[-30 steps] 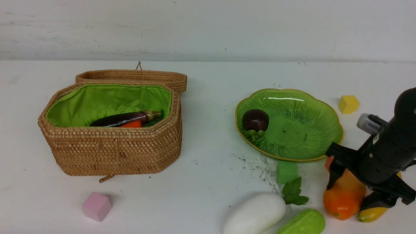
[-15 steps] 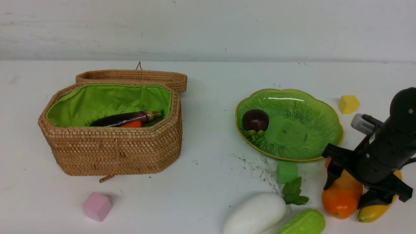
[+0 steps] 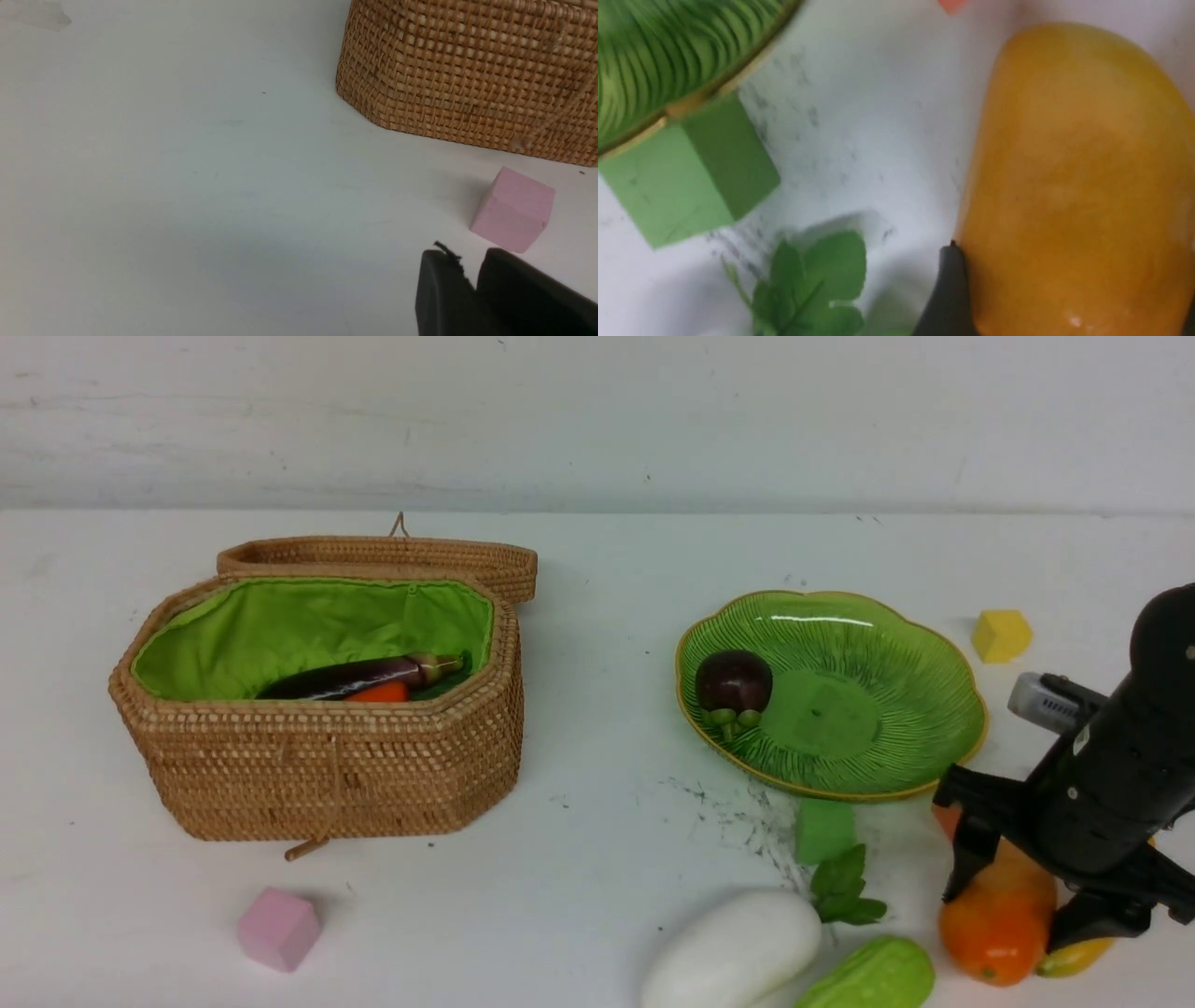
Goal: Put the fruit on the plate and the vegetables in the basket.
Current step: Use the right arm to grab a mango and put it into the right plate
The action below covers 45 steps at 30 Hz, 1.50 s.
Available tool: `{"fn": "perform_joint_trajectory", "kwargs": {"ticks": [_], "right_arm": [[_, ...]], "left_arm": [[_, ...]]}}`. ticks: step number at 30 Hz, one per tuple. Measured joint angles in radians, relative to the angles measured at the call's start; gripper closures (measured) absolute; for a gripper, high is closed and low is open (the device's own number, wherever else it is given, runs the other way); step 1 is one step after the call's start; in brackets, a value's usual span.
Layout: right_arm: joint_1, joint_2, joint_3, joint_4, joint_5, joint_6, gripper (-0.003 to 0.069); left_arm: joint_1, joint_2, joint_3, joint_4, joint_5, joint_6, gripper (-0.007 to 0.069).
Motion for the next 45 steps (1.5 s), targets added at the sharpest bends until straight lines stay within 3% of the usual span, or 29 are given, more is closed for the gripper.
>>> {"fn": "perform_joint_trajectory", "kwargs": {"ticks": [11, 19, 28, 39, 45], "right_arm": [[0.000, -0.145, -0.006, -0.002, 0.057, -0.061, 0.0099], [0.000, -0.152, -0.228, -0.002, 0.135, -0.153, 0.0099], [0.000, 0.161, -0.604, 0.007, 0.031, -0.223, 0.0099], [0.000, 0.416, -0.690, 0.084, -0.011, -0.226, 0.0101], [0.000, 0.382, -0.694, 0.084, 0.049, -0.226, -0.0015]], "left_arm": [[0.000, 0.000, 0.000, 0.000, 0.000, 0.000, 0.0499], [0.000, 0.000, 0.000, 0.000, 0.000, 0.000, 0.0499], [0.000, 0.000, 0.000, 0.000, 0.000, 0.000, 0.0499], [0.000, 0.000, 0.000, 0.000, 0.000, 0.000, 0.0493], [0.000, 0.000, 0.000, 0.000, 0.000, 0.000, 0.0490]]}}
